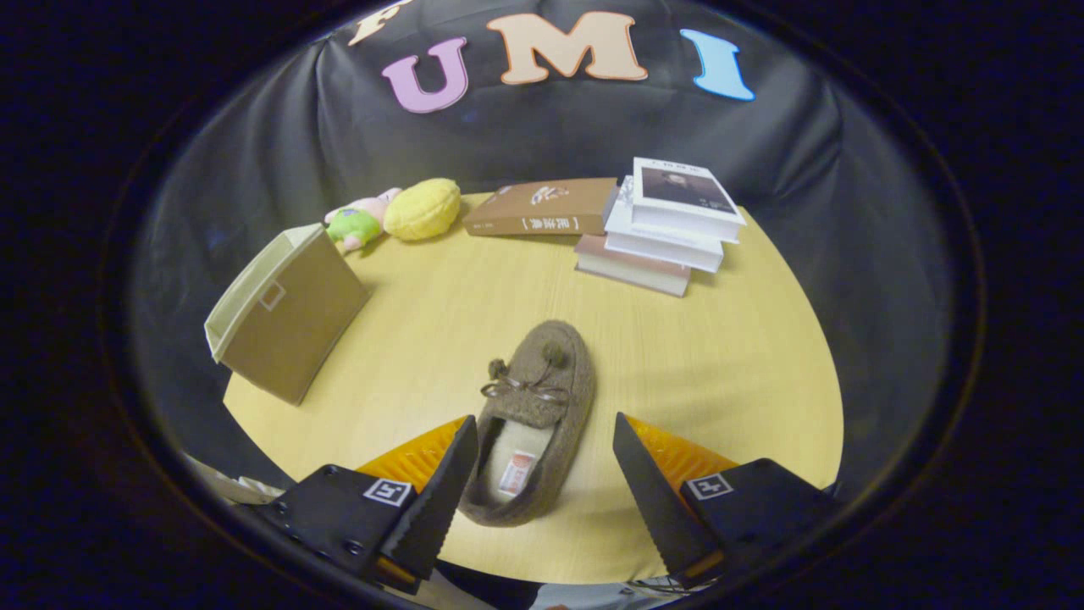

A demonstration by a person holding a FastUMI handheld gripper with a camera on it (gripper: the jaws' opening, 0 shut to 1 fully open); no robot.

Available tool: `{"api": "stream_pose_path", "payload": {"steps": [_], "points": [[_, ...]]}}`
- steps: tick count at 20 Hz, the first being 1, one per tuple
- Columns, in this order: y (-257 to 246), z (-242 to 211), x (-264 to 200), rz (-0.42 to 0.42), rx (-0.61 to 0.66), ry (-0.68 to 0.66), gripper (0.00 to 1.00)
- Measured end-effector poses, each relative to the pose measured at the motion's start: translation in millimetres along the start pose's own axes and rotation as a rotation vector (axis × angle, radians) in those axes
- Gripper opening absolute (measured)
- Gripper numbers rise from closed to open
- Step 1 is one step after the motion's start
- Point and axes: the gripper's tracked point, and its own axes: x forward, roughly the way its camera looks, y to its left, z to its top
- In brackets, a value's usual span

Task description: Open the storage box then place both shoes into the box .Put the left shoe in first, then the right shoe, with the right side of both shoes facing outward in a uniform manner.

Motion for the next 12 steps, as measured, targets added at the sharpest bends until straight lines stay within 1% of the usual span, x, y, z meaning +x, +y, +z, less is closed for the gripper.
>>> {"api": "stream_pose_path", "payload": {"steps": [7, 11, 12], "points": [[-20, -28, 38, 0.024, 0.007, 0.113, 0.99], [-15, -48, 56, 0.064, 0.032, 0.208, 0.71], [-16, -49, 58, 0.062, 0.043, 0.226, 0.64]]}}
